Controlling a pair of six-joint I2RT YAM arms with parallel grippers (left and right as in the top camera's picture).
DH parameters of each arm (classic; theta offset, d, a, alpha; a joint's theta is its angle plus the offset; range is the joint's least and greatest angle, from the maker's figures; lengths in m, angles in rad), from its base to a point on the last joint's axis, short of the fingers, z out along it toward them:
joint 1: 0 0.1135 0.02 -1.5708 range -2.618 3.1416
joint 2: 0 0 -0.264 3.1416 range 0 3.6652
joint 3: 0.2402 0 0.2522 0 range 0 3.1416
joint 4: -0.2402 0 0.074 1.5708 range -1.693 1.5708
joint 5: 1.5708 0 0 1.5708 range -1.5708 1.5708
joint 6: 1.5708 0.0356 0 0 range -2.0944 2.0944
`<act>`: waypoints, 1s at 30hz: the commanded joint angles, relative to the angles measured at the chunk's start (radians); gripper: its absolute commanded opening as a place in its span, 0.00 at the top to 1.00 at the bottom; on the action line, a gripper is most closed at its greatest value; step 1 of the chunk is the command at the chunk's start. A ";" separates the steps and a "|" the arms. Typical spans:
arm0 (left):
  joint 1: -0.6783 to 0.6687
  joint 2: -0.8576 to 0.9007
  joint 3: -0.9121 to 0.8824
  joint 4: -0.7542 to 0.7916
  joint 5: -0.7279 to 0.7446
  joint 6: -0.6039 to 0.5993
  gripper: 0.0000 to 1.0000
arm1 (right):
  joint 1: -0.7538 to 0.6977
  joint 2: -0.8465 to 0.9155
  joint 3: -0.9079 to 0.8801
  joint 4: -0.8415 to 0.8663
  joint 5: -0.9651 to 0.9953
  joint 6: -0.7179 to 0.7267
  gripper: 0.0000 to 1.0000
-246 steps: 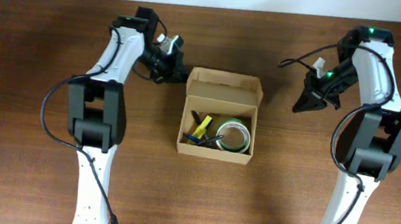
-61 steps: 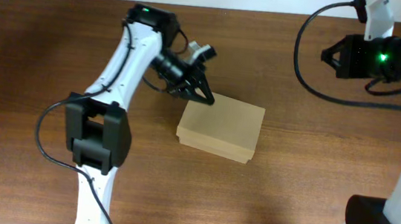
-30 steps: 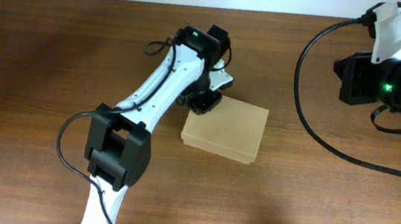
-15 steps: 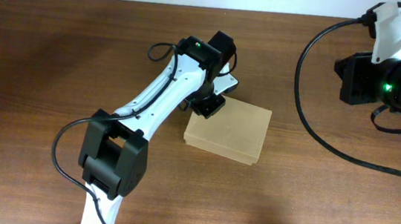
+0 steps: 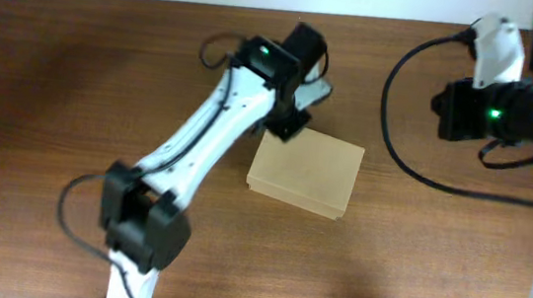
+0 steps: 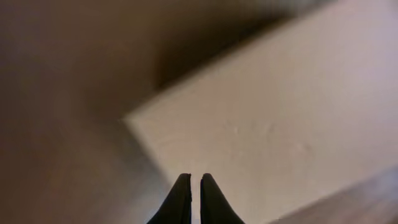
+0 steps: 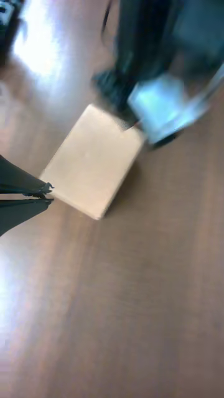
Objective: Pack container
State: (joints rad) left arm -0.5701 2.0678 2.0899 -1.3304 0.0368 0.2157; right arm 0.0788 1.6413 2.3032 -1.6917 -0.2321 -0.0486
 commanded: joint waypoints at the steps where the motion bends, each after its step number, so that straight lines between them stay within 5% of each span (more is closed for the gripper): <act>1: -0.002 -0.189 0.112 -0.003 -0.071 -0.018 0.94 | 0.013 -0.002 -0.097 -0.007 0.009 0.005 0.96; 13: -0.002 -0.448 0.176 -0.033 -0.139 -0.074 0.99 | 0.249 -0.002 -0.376 -0.006 0.084 0.032 0.96; 30: -0.002 -0.832 0.176 -0.104 -0.359 -0.180 0.98 | 0.460 -0.258 -0.244 0.019 0.613 0.293 0.96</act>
State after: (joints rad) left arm -0.5701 1.2984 2.2646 -1.4178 -0.2390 0.0765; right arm 0.5301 1.4857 2.0068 -1.6718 0.2321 0.1848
